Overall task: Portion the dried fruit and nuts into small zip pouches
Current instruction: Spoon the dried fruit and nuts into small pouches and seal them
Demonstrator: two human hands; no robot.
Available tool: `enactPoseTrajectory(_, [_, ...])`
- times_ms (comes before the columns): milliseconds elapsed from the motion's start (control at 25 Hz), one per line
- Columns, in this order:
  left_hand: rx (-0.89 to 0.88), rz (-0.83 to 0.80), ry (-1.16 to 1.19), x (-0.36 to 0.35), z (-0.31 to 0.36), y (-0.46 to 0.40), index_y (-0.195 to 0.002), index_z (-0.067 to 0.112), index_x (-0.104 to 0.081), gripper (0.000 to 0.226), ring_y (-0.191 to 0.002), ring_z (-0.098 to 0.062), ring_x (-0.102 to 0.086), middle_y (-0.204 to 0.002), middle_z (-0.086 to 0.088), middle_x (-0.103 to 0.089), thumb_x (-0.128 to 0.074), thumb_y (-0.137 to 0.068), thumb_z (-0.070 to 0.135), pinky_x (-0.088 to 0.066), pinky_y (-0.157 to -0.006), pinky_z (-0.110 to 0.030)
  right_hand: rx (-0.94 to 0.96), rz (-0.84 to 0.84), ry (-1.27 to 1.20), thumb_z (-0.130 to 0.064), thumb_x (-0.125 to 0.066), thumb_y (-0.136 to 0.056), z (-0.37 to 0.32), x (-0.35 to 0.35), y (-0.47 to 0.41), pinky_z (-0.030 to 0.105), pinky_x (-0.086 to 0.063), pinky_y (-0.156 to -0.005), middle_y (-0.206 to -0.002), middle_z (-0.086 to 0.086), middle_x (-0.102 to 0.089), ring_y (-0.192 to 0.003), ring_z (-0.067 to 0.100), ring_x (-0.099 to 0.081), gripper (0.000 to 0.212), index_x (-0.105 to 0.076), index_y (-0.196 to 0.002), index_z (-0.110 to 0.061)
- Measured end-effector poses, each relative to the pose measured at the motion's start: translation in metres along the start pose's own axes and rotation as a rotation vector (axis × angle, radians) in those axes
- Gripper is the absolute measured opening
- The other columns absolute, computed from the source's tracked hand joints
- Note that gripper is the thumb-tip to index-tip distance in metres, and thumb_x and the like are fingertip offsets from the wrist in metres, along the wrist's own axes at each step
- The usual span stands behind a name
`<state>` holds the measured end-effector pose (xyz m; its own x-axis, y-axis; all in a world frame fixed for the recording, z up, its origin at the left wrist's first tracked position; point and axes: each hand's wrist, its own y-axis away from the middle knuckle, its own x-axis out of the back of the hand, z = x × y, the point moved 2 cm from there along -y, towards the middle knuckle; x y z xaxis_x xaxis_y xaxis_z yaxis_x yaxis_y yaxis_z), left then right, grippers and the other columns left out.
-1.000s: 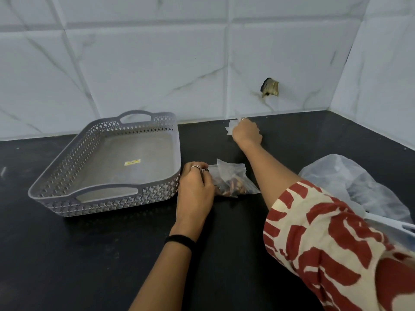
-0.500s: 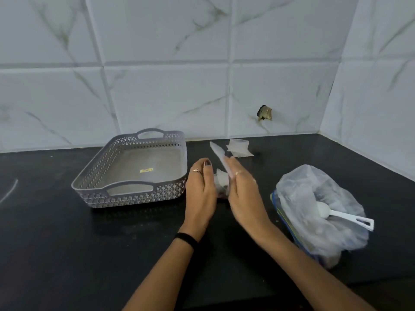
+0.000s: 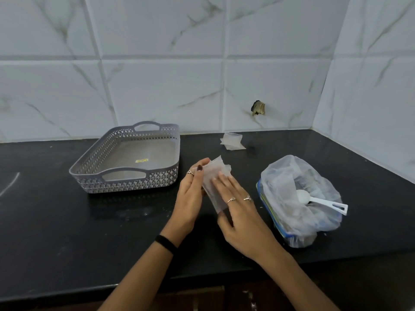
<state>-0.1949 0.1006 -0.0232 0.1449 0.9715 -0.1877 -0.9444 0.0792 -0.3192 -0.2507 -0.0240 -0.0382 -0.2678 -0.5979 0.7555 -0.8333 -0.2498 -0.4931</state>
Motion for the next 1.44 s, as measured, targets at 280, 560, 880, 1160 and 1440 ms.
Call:
enactPoseTrajectory(280, [-0.322, -0.148, -0.483, -0.002, 0.011, 0.013, -0.136, 0.027, -0.044, 0.037, -0.11, 0.002, -0.059, -0.12, 0.017, -0.061, -0.032, -0.1, 0.03, -0.045, -0.093, -0.016, 0.085, 0.307, -0.171, -0.034, -0.051, -0.088, -0.006, 0.022, 0.006, 0.042, -0.023, -0.116, -0.156, -0.002, -0.023, -0.145, 0.015, -0.017, 0.063, -0.032, -0.146, -0.016])
enactPoseTrajectory(560, [-0.39, -0.214, -0.701, -0.002, 0.006, 0.018, -0.14, 0.035, -0.04, 0.04, -0.115, 0.002, -0.055, -0.13, 0.009, -0.057, -0.033, -0.101, 0.035, -0.038, -0.092, -0.006, 0.015, 0.575, 0.044, -0.007, -0.058, -0.088, 0.003, 0.017, 0.003, 0.037, -0.04, -0.104, -0.139, 0.004, -0.044, -0.128, 0.018, -0.04, 0.043, -0.051, -0.129, -0.018])
enactPoseTrajectory(880, [-0.55, -0.294, -0.797, -0.009, 0.01, 0.023, -0.13, 0.027, -0.044, 0.033, -0.113, -0.011, -0.06, -0.124, 0.005, -0.064, -0.029, -0.102, 0.037, -0.05, -0.093, -0.038, 0.027, 0.578, 0.152, -0.015, -0.062, -0.086, 0.0, 0.016, 0.004, 0.024, -0.043, -0.083, -0.11, -0.001, -0.05, -0.104, 0.014, -0.042, 0.014, -0.065, -0.099, -0.013])
enactPoseTrajectory(1160, [-0.598, -0.271, -0.833, -0.006, 0.012, 0.022, -0.125, 0.024, -0.048, 0.035, -0.106, -0.012, -0.061, -0.12, 0.001, -0.065, -0.027, -0.102, 0.042, -0.049, -0.088, -0.035, 0.101, 0.594, 0.136, -0.01, -0.054, -0.085, -0.006, 0.017, 0.006, 0.035, -0.051, -0.075, -0.103, -0.009, -0.051, -0.096, 0.012, -0.045, 0.017, -0.061, -0.1, -0.013])
enactPoseTrajectory(1440, [-0.327, -0.339, -0.773, 0.016, 0.016, 0.009, -0.13, 0.033, -0.048, 0.064, -0.115, 0.007, -0.055, -0.123, 0.019, -0.06, -0.065, -0.074, 0.057, -0.043, -0.096, -0.014, 0.131, 0.484, 0.238, -0.011, -0.046, -0.08, -0.006, 0.014, 0.004, 0.031, -0.033, -0.091, -0.123, -0.001, -0.041, -0.116, 0.014, -0.036, 0.046, -0.042, -0.126, -0.016])
